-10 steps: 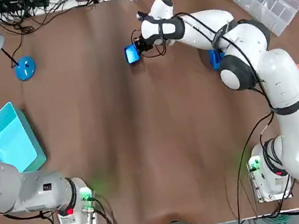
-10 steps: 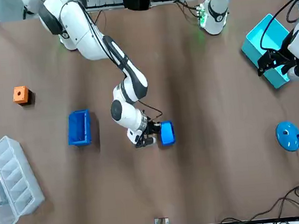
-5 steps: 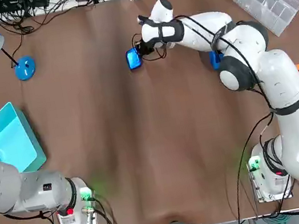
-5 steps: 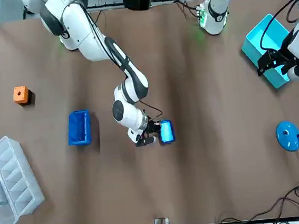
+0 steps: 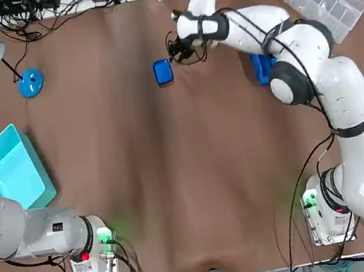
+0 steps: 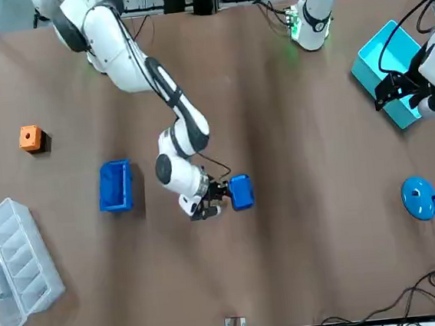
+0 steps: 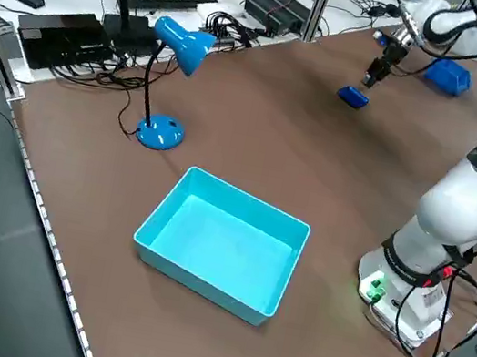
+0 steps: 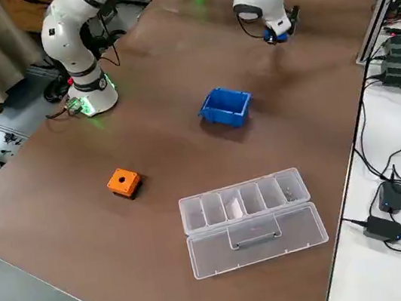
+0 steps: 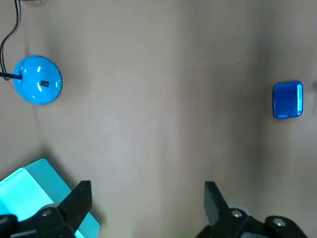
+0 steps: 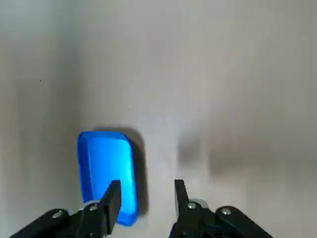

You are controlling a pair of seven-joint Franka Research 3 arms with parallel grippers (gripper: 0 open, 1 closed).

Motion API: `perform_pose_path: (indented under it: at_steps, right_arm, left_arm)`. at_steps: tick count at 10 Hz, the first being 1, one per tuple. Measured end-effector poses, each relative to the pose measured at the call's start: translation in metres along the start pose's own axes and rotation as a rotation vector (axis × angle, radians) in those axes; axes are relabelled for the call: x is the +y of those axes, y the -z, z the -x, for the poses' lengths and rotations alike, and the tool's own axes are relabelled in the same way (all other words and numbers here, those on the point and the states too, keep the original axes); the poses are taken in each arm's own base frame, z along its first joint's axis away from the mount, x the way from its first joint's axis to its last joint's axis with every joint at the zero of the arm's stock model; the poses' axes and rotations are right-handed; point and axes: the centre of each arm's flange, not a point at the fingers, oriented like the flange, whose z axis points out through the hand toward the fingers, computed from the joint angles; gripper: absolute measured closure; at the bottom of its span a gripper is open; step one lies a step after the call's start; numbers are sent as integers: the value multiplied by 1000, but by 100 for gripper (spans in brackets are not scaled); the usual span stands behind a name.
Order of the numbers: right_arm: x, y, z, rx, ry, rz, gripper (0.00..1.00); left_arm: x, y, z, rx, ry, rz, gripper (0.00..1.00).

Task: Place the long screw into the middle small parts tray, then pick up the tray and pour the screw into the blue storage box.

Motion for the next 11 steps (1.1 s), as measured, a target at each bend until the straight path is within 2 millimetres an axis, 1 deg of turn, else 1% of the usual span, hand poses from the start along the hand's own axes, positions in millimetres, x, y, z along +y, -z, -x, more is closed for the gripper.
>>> perform_pose_path:
  at_steps: [1, 2, 3, 5, 6, 7, 9, 10, 11]
  right_arm:
    - [15, 36, -13, -31, 53, 51, 44]
    - [30, 78, -24, -63, 124, 112, 38]
    - [44, 123, -30, -97, 162, 159, 38]
    - [87, 226, -39, -131, 179, 299, 35]
    - [103, 274, -37, -135, 188, 384, 32]
    - [114, 317, -32, -138, 186, 456, 30]
    - [134, 403, -15, -121, 151, 509, 22]
    - [154, 447, -4, -96, 124, 493, 9]
    - [178, 485, 9, -83, 112, 468, 1]
  left_arm:
    - [0, 0, 0, 0, 0, 0, 0]
    - [0, 0, 0, 0, 0, 0, 0]
    - [0, 0, 0, 0, 0, 0, 0]
    - [0, 0, 0, 0, 0, 0, 0]
    - [0, 0, 0, 0, 0, 0, 0]
    - [0, 0, 0, 0, 0, 0, 0]
    - [0, 0, 0, 0, 0, 0, 0]
    - [0, 0, 0, 0, 0, 0, 0]
    - [0, 0, 0, 0, 1, 0, 0]
